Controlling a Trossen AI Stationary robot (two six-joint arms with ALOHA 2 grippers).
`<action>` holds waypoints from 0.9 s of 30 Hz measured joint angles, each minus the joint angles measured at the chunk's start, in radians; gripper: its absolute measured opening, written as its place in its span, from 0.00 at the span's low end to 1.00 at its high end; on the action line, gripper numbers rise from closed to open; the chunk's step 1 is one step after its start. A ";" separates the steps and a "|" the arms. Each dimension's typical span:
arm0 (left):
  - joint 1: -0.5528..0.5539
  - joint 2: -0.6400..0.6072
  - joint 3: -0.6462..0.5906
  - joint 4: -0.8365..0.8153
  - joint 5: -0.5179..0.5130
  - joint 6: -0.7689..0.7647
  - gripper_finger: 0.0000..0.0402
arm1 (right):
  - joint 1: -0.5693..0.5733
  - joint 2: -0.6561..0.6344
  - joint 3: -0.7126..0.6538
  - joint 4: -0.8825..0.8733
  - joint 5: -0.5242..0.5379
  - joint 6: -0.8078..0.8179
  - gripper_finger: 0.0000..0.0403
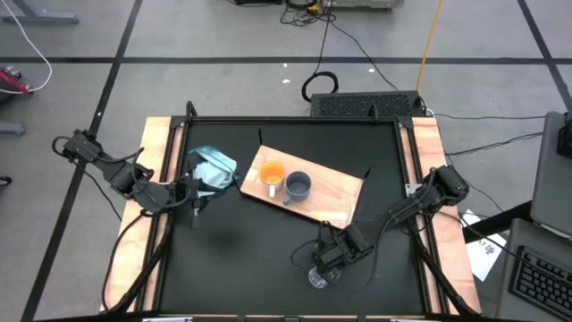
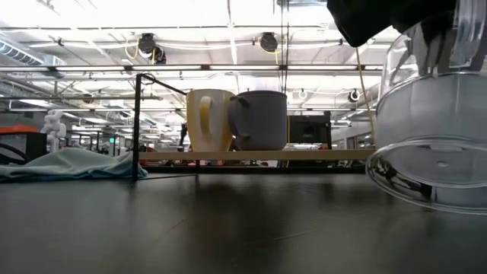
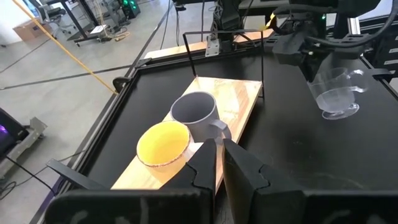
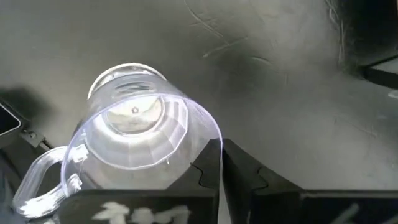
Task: Stack small to large cups/mugs on shelf
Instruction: Put the transparent cup on the shelf
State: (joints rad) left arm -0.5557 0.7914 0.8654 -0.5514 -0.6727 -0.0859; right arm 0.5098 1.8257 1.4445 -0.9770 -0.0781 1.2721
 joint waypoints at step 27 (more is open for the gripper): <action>0.000 0.000 0.000 -0.007 0.001 -0.001 0.08 | 0.000 -0.002 0.083 -0.028 0.077 -0.037 0.00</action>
State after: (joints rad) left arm -0.5560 0.7914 0.8654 -0.5584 -0.6716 -0.0868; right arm 0.5102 1.8236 1.5272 -1.0045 -0.0006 1.2351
